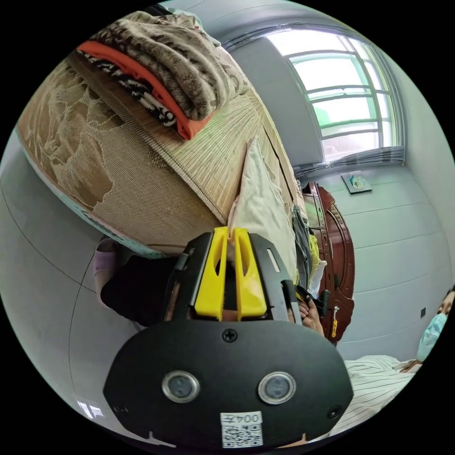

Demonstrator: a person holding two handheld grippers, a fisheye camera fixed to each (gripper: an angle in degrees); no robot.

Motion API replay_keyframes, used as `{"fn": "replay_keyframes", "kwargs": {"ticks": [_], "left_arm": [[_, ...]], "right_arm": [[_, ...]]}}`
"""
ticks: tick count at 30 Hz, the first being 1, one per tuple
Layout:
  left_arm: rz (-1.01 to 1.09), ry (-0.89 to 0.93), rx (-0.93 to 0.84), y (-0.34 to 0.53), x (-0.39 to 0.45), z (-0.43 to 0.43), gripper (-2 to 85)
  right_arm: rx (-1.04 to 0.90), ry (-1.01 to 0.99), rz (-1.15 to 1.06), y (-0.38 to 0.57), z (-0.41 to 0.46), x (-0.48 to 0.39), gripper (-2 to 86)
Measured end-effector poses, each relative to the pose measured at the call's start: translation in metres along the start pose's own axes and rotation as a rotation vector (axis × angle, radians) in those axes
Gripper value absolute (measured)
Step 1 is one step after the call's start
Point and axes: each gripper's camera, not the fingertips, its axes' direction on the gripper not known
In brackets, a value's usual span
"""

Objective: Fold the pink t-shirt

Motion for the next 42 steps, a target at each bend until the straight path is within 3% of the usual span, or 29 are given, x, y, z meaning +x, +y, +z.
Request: {"fn": "replay_keyframes", "kwargs": {"ticks": [5, 8, 16, 22, 30, 32, 37, 42], "left_arm": [[0.071, 0.060, 0.096, 0.024, 0.023, -0.026, 2.9], [0.248, 0.089, 0.105, 0.040, 0.082, -0.010, 4.5], [0.835, 0.083, -0.230, 0.126, 0.287, 0.179, 9.8], [1.124, 0.021, -0.416, 0.209, 0.372, 0.301, 10.4], [1.058, 0.047, -0.521, 0.227, 0.399, 0.392, 9.4], [0.970, 0.053, -0.561, 0.220, 0.396, 0.412, 8.8], [0.802, -0.031, -0.602, 0.210, 0.385, 0.467, 7.8], [0.672, -0.064, -0.609, 0.196, 0.360, 0.494, 4.6]], "right_arm": [[0.074, -0.052, -0.020, 0.010, -0.042, 0.021, 4.1], [0.125, -0.101, 0.099, 0.018, -0.067, 0.064, 5.5], [0.078, -0.319, 0.289, 0.027, -0.064, 0.124, 8.0], [0.042, -0.372, 0.288, 0.025, -0.065, 0.129, 8.6], [0.085, -0.377, 0.248, 0.032, -0.080, 0.136, 3.6], [0.094, -0.166, 0.003, 0.030, -0.096, 0.109, 1.1], [-0.040, -0.081, -0.503, 0.022, -0.097, 0.062, 4.6], [-0.177, 0.000, -0.734, 0.013, -0.075, 0.041, 9.8]]}}
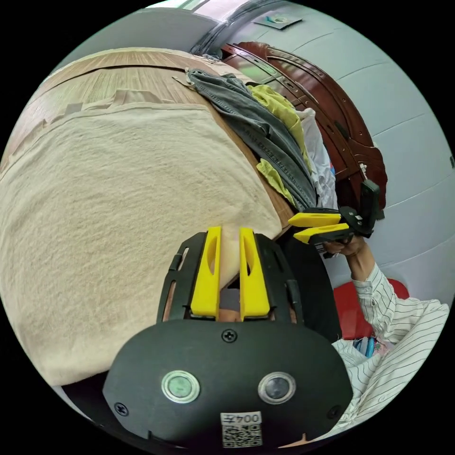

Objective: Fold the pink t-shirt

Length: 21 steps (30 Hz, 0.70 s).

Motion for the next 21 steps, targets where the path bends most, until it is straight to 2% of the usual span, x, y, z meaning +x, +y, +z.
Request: {"fn": "replay_keyframes", "kwargs": {"ticks": [6, 14, 21], "left_arm": [[-0.033, 0.016, 0.001, -0.011, -0.015, 0.011, 1.0], [-0.048, 0.023, 0.000, -0.022, -0.025, 0.020, 0.6], [-0.055, 0.020, -0.002, -0.029, -0.033, 0.025, 0.7]], "right_arm": [[-0.036, 0.029, -0.131, -0.015, 0.014, -0.011, 9.9], [-0.085, 0.068, -0.232, -0.017, 0.029, -0.024, 7.3], [-0.052, 0.094, -0.265, -0.022, 0.033, -0.032, 4.4]]}}
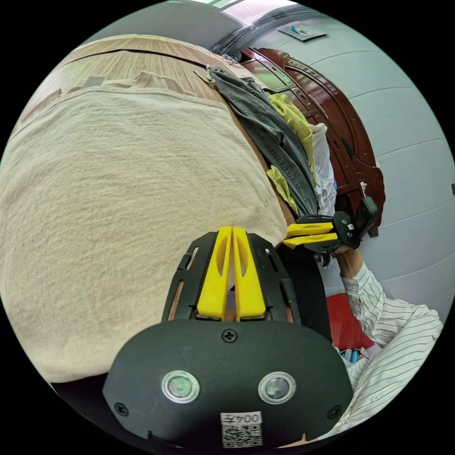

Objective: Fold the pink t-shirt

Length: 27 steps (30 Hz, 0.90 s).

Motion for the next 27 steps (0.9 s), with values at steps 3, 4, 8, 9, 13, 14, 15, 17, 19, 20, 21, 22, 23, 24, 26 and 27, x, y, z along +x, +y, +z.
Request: {"fn": "replay_keyframes", "kwargs": {"ticks": [3, 4, 8, 9, 13, 14, 15, 17, 19, 20, 21, 22, 23, 24, 26, 27], "left_arm": [[0.000, -0.003, -0.004, -0.003, -0.003, 0.001, 0.8], [-0.001, -0.002, -0.006, -0.004, -0.005, 0.001, 0.8], [-0.005, 0.001, -0.009, -0.007, -0.010, 0.001, 0.8], [-0.007, 0.003, -0.008, -0.007, -0.012, 0.001, 0.7], [-0.008, 0.003, -0.004, -0.008, -0.017, 0.000, 0.7], [-0.009, 0.004, -0.003, -0.008, -0.018, 0.000, 0.7], [-0.013, 0.008, -0.001, -0.008, -0.020, -0.001, 0.7], [-0.018, 0.014, -0.001, -0.008, -0.024, -0.001, 0.7], [-0.023, 0.019, -0.003, -0.009, -0.028, -0.003, 0.7], [-0.023, 0.020, -0.004, -0.009, -0.029, -0.003, 0.7], [-0.023, 0.020, -0.004, -0.009, -0.030, -0.004, 0.7], [-0.023, 0.021, -0.002, -0.008, -0.032, -0.005, 0.7], [-0.024, 0.021, -0.001, -0.008, -0.033, -0.005, 0.7], [-0.025, 0.024, 0.002, -0.007, -0.035, -0.006, 0.6], [-0.029, 0.030, 0.003, -0.007, -0.038, -0.008, 0.6], [-0.034, 0.034, 0.002, -0.007, -0.040, -0.009, 0.6]], "right_arm": [[-0.009, 0.023, -0.033, -0.001, 0.000, -0.003, 2.0], [-0.007, 0.021, -0.038, 0.001, -0.003, -0.001, 1.3], [-0.019, 0.043, -0.008, 0.010, -0.012, 0.009, 0.3], [-0.034, 0.056, -0.005, 0.011, -0.011, 0.009, 0.4], [0.013, -0.041, 0.060, 0.012, -0.020, 0.013, 6.9], [0.012, -0.050, 0.065, 0.006, -0.018, 0.011, 9.0], [0.010, -0.043, 0.065, 0.003, -0.015, 0.009, 9.0], [-0.022, 0.026, 0.040, -0.009, 0.000, -0.001, 6.9], [-0.003, 0.097, 0.007, -0.012, 0.002, -0.008, 4.6], [0.016, 0.080, 0.002, -0.011, -0.001, -0.009, 4.0], [0.023, 0.073, 0.005, -0.011, -0.003, -0.008, 4.1], [0.021, 0.067, 0.011, -0.010, -0.005, -0.006, 4.8], [0.010, 0.056, 0.017, -0.010, -0.006, -0.003, 6.3], [0.008, 0.045, 0.019, -0.011, -0.007, -0.002, 7.4], [0.016, -0.016, 0.029, -0.015, -0.008, 0.004, 10.6], [0.017, -0.026, 0.030, -0.017, -0.007, 0.004, 11.1]]}}
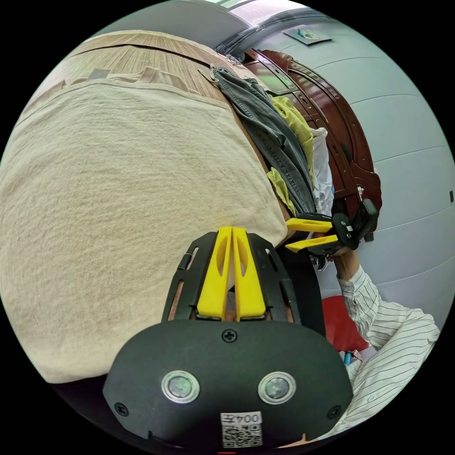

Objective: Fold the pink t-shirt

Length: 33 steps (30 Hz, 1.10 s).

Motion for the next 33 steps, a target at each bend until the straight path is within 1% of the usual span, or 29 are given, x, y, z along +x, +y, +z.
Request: {"fn": "replay_keyframes", "kwargs": {"ticks": [3, 5, 9, 13, 15, 19, 26, 33], "left_arm": [[-0.001, -0.002, -0.004, 0.000, -0.003, -0.003, 0.6], [0.000, -0.005, -0.005, 0.000, -0.005, -0.005, 0.6], [-0.001, -0.002, -0.003, 0.002, -0.010, -0.010, 0.6], [-0.003, -0.002, -0.004, 0.003, -0.015, -0.016, 0.6], [-0.003, -0.002, -0.004, 0.004, -0.017, -0.018, 0.6], [-0.008, 0.001, -0.004, 0.006, -0.023, -0.025, 0.7], [-0.010, 0.000, -0.005, 0.010, -0.031, -0.036, 0.7], [-0.017, 0.017, 0.000, 0.015, -0.043, -0.050, 0.6]], "right_arm": [[-0.002, 0.009, -0.023, -0.008, 0.006, -0.002, 9.9], [0.012, 0.036, -0.047, -0.011, 0.007, -0.007, 7.1], [0.026, 0.005, -0.071, -0.015, 0.006, -0.009, 6.6], [-0.069, -0.014, -0.117, -0.024, 0.019, -0.011, 8.3], [-0.077, -0.027, -0.132, -0.028, 0.019, -0.011, 8.1], [-0.131, 0.010, -0.212, -0.036, 0.020, -0.013, 4.3], [-0.229, -0.017, -0.322, -0.052, 0.016, -0.009, 0.5], [-0.310, 0.006, -0.301, -0.047, 0.022, -0.005, -0.6]]}}
